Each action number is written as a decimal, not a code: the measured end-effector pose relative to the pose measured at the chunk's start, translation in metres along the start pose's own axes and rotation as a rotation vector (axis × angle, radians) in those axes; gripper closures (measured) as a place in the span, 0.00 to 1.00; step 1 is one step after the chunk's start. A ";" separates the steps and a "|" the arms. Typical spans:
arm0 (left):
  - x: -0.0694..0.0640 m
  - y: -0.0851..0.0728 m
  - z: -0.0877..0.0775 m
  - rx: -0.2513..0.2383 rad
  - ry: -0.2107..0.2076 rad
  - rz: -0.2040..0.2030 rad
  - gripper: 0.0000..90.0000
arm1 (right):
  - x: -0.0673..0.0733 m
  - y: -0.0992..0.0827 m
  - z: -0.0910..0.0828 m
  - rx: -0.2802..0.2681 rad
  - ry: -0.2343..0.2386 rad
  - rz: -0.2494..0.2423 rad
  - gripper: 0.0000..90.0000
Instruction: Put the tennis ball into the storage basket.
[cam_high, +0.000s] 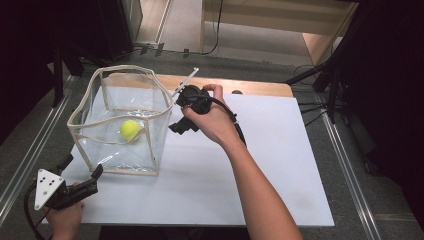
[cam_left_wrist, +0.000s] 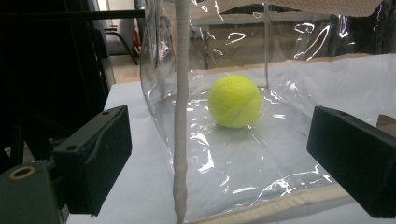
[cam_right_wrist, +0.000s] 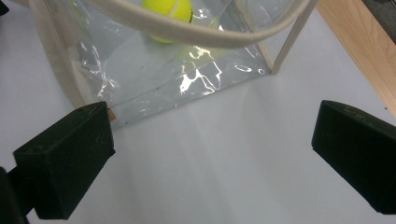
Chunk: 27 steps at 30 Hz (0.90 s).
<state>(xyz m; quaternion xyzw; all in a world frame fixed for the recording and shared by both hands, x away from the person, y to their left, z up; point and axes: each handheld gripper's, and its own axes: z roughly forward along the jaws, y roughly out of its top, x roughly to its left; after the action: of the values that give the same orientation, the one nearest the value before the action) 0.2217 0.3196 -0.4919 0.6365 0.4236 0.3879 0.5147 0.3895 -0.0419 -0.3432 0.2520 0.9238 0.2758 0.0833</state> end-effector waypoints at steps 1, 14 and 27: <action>0.000 0.000 0.000 0.000 0.000 0.000 0.08 | 0.000 -0.004 0.002 -0.008 -0.004 0.002 0.00; 0.000 0.000 0.000 0.005 0.001 0.006 0.08 | 0.004 -0.029 0.005 -0.021 -0.019 0.008 0.00; -0.001 0.000 0.000 0.007 0.001 0.010 0.08 | 0.011 -0.053 0.015 -0.036 -0.026 0.025 0.00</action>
<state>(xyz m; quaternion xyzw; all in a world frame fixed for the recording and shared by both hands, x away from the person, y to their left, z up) 0.2212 0.3188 -0.4919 0.6402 0.4223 0.3893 0.5102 0.3624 -0.0673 -0.3851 0.2653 0.9144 0.2901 0.0964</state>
